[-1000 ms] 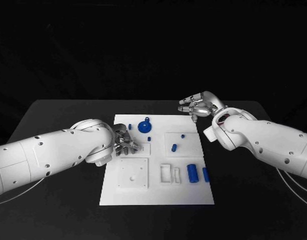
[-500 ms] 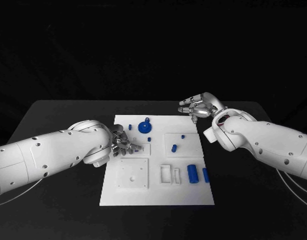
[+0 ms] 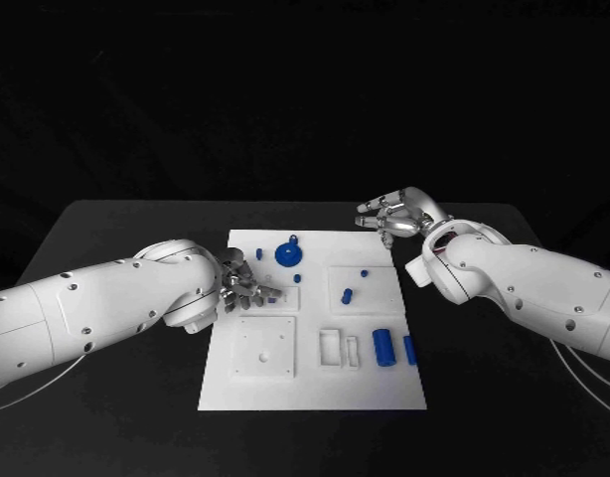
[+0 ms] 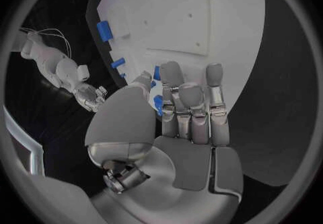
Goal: Assemble the parts on the task board
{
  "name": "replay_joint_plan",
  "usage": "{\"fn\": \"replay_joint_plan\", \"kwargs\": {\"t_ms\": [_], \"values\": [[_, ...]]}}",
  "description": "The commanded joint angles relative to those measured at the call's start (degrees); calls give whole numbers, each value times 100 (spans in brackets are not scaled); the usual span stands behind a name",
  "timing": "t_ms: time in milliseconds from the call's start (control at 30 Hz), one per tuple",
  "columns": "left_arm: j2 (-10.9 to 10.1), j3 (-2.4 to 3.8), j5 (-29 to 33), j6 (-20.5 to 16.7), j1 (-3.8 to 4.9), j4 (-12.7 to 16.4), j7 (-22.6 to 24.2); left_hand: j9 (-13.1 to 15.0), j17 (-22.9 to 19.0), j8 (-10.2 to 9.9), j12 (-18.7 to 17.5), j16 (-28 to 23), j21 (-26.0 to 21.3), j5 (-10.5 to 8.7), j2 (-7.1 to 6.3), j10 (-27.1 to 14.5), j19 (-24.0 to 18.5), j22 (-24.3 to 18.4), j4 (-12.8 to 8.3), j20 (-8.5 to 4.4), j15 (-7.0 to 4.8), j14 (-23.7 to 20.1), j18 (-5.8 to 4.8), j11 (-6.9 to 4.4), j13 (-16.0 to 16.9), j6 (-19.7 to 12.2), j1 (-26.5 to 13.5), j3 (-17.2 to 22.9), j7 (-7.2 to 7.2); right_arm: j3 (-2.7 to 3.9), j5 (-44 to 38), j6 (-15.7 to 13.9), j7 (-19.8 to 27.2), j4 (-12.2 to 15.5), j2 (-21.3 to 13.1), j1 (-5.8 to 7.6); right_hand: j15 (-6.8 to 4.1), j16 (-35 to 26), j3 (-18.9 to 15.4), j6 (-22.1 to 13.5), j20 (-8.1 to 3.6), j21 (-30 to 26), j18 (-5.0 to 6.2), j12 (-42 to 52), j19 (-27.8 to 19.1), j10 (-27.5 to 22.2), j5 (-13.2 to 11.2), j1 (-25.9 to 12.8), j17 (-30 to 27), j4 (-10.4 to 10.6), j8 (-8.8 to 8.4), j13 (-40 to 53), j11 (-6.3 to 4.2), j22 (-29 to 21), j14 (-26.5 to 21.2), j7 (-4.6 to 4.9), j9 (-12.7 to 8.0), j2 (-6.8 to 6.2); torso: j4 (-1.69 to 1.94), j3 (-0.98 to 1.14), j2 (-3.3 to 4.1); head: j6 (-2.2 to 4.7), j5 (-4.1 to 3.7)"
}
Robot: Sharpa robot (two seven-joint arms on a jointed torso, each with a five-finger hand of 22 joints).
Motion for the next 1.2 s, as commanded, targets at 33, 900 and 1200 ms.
{"fn": "replay_joint_plan", "kwargs": {"t_ms": [33,900,1200], "values": [[-23,13,245,-179,14,31,130,-121,-62,-33,-216,-126,-86,-44,-24,279,-41,93,-8,18,11,-92,-85,65,-69,-131,14,-38,62,3,9,72,31,-1,2,-8,-23,-21,21,17,-2,-8,110,37,232,-29,17,-50,7,21,-23,1,-1,-5,28,5,-9,-8,-1,2,1,5,6],[-151,28,208,365,97,285,-24,-2524,-499,-43,-1144,-253,-794,549,258,247,25,121,-568,133,171,-381,-85,252,7,-1431,91,-123,517,3,40,62,28,-23,-14,-14,-23,-22,-1,6,-3,2,110,36,233,-28,23,-46,8,29,-23,1,0,-11,32,7,-10,-4,-8,7,8,34,14],[-64,16,91,626,98,224,-154,-2492,-495,-47,-1088,-179,-744,556,264,243,19,122,-489,127,166,-399,-85,251,41,-1419,58,-96,511,3,41,60,24,-13,-19,-14,-23,-22,-1,6,-3,2,110,36,233,-28,23,-46,8,29,-23,1,0,-11,32,7,-10,-4,-12,10,10,29,-4]]}}
